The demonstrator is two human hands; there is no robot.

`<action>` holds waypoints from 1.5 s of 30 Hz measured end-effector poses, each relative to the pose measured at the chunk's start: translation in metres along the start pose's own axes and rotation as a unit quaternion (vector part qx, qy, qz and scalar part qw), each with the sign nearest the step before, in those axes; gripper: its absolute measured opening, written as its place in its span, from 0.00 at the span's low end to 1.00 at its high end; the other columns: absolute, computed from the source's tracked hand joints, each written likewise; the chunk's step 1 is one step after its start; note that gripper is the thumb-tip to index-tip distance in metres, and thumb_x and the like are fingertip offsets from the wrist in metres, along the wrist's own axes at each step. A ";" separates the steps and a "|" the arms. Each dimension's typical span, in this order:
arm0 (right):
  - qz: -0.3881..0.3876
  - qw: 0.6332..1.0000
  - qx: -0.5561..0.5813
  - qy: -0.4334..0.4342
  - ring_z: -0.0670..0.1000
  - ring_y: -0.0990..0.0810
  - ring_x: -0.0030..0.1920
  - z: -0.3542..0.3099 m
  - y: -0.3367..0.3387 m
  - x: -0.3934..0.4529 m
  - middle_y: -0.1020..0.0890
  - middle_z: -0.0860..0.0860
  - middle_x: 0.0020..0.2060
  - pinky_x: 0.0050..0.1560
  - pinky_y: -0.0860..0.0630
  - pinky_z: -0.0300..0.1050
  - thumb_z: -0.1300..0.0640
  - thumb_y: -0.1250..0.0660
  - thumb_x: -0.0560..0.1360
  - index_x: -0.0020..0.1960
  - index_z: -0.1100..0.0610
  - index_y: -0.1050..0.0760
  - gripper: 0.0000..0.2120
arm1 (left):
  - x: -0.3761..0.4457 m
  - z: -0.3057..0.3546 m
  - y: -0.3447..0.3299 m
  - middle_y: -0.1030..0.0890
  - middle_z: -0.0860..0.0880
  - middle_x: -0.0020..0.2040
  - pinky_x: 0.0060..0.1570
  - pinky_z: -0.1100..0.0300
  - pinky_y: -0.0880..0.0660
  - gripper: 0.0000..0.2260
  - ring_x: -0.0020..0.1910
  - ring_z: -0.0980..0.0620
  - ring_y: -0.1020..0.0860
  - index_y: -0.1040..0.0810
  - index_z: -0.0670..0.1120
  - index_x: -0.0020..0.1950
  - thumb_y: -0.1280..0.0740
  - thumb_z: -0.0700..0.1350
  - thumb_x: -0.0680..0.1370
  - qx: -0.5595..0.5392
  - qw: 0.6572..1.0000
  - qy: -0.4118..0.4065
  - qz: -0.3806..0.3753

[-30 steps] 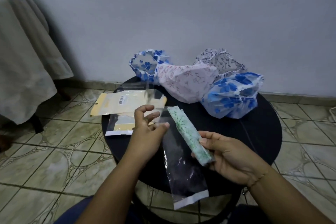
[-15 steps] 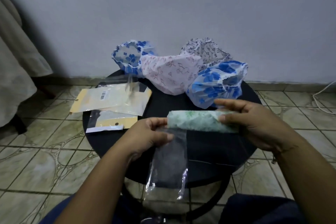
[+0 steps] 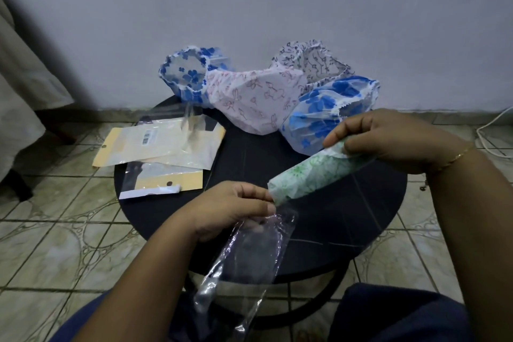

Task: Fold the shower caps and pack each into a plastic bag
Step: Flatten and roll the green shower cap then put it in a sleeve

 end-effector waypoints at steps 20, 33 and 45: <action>-0.040 0.999 -0.010 0.007 0.47 0.20 0.43 0.008 -0.003 0.004 0.15 0.50 0.44 0.45 0.26 0.40 0.57 0.35 0.62 0.39 0.52 0.17 0.09 | -0.001 -0.002 0.006 0.17 0.37 0.37 0.33 0.58 0.25 0.07 0.32 0.46 0.22 0.16 0.40 0.41 0.33 0.33 0.73 0.016 0.994 -0.002 0.111; -0.052 0.997 -0.063 -0.002 0.46 0.21 0.45 0.000 -0.020 0.005 0.16 0.48 0.44 0.50 0.26 0.42 0.67 0.37 0.73 0.42 0.51 0.18 0.13 | -0.004 0.000 -0.007 0.18 0.35 0.46 0.34 0.58 0.28 0.13 0.30 0.51 0.26 0.16 0.43 0.50 0.38 0.33 0.74 0.056 0.997 -0.012 0.059; 0.005 0.972 -0.210 0.104 0.44 0.30 0.50 -0.029 -0.044 0.019 0.32 0.42 0.45 0.48 0.35 0.33 0.65 0.40 0.74 0.42 0.45 0.25 0.15 | -0.005 -0.003 -0.016 0.20 0.33 0.50 0.43 0.51 0.29 0.14 0.42 0.41 0.26 0.17 0.45 0.50 0.35 0.40 0.67 0.065 0.998 -0.011 0.003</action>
Point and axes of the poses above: each hand's wrist, its own x-axis towards the middle knuckle, its own y-axis out of the back of the hand, z = x × y, the point moved 9 cm from there along x, towards the middle knuckle
